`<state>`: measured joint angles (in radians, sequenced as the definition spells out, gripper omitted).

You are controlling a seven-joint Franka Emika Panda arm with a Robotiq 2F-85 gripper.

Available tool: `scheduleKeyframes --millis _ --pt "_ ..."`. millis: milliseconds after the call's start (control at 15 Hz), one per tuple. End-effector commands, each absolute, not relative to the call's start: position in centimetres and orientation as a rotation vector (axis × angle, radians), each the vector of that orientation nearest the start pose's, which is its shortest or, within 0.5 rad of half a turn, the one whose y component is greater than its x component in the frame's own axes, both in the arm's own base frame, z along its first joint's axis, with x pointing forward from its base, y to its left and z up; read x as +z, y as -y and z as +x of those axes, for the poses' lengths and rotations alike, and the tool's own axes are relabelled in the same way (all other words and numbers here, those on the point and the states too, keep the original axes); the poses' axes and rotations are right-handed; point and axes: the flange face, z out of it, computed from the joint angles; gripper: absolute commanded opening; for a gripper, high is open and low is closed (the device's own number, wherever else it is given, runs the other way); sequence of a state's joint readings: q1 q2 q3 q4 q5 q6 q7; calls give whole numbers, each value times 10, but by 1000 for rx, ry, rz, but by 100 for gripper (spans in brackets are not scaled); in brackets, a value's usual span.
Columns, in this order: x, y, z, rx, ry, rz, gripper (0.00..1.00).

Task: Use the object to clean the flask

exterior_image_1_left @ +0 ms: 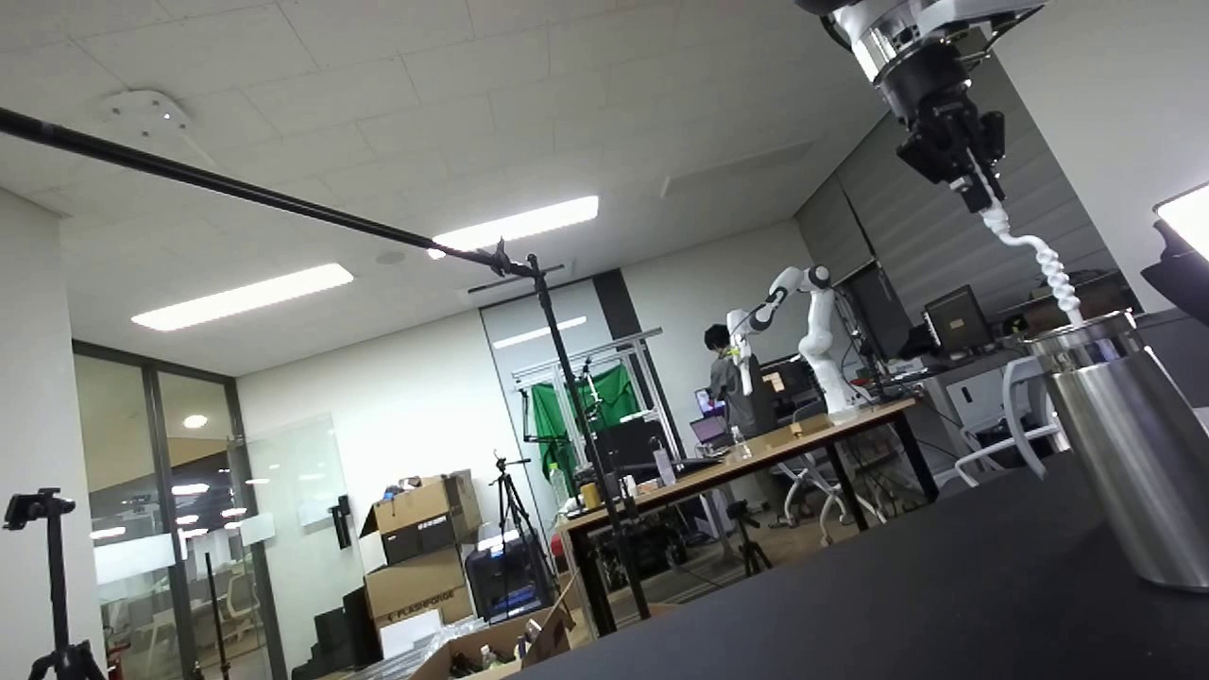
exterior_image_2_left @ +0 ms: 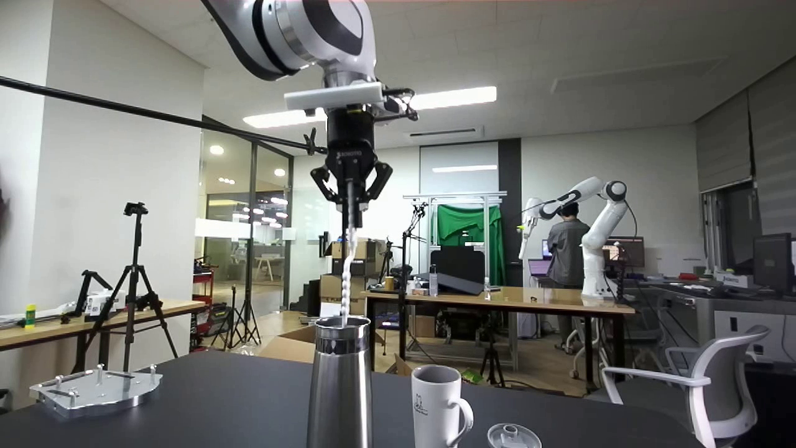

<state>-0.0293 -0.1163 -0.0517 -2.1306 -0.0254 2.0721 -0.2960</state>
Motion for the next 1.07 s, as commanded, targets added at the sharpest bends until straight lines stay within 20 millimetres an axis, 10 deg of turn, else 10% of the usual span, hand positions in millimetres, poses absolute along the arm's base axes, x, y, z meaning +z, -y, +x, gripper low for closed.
scheduleKeyframes --millis 0,333,667,733,1000 --pt "397 49 527 75 326 -3123 4" --pt "359 42 537 152 351 -3116 4" --pt "416 34 532 60 404 -3145 4" --pt "424 32 529 63 403 -3142 40" --pt "451 30 513 117 486 -3150 62"
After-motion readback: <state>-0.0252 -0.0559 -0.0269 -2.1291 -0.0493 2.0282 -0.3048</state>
